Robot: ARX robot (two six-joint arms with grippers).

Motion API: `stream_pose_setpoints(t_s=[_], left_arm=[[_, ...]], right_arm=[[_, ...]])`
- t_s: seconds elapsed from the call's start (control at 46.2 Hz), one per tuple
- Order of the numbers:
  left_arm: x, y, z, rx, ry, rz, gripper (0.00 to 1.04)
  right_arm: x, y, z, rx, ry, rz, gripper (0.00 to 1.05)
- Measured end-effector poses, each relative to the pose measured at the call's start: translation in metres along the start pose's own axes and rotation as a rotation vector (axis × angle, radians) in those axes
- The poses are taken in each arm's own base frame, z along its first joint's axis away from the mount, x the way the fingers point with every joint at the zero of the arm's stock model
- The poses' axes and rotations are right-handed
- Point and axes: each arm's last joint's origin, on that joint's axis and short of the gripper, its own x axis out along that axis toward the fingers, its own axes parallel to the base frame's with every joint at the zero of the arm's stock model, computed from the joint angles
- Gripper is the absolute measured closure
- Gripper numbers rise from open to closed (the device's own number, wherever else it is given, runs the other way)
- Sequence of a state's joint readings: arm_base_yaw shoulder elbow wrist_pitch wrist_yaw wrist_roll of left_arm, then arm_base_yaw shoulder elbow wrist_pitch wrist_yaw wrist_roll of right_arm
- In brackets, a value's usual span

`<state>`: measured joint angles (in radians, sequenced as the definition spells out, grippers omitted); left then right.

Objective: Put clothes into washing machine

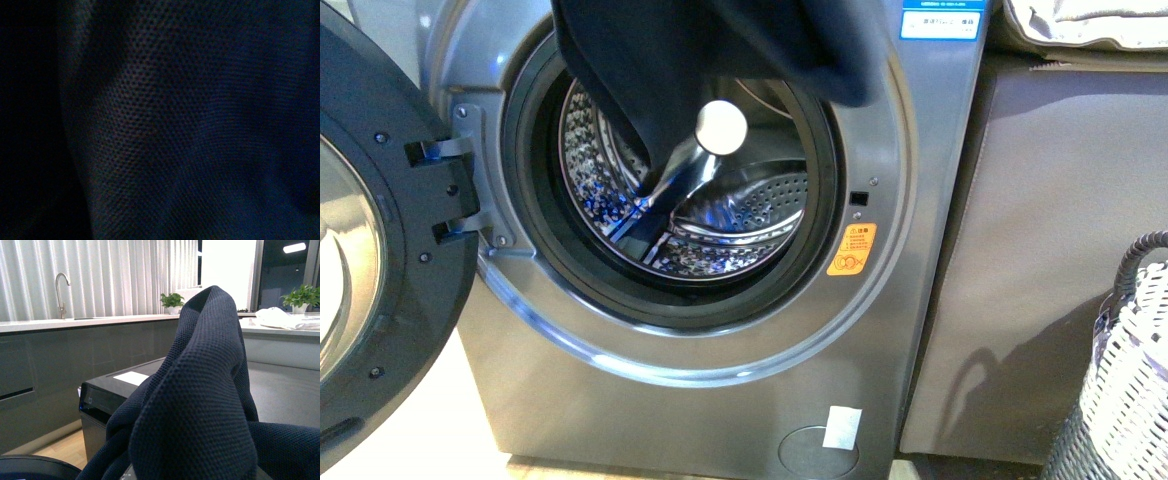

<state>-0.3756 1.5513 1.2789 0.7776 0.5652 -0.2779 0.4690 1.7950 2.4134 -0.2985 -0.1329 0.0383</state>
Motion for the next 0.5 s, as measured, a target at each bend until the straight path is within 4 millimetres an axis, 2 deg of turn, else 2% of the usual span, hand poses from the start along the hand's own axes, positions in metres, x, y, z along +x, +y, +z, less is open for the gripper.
stream_pose_setpoints(t_s=[0.238, 0.498], left_arm=[[0.034, 0.005, -0.008, 0.164, -0.020, 0.195, 0.06], [0.060, 0.024, 0.001, 0.229, -0.068, 0.474, 0.06]], right_arm=[[0.000, 0.000, 0.000, -0.001, 0.000, -0.002, 0.95], [0.000, 0.000, 0.000, -0.001, 0.000, -0.002, 0.95]])
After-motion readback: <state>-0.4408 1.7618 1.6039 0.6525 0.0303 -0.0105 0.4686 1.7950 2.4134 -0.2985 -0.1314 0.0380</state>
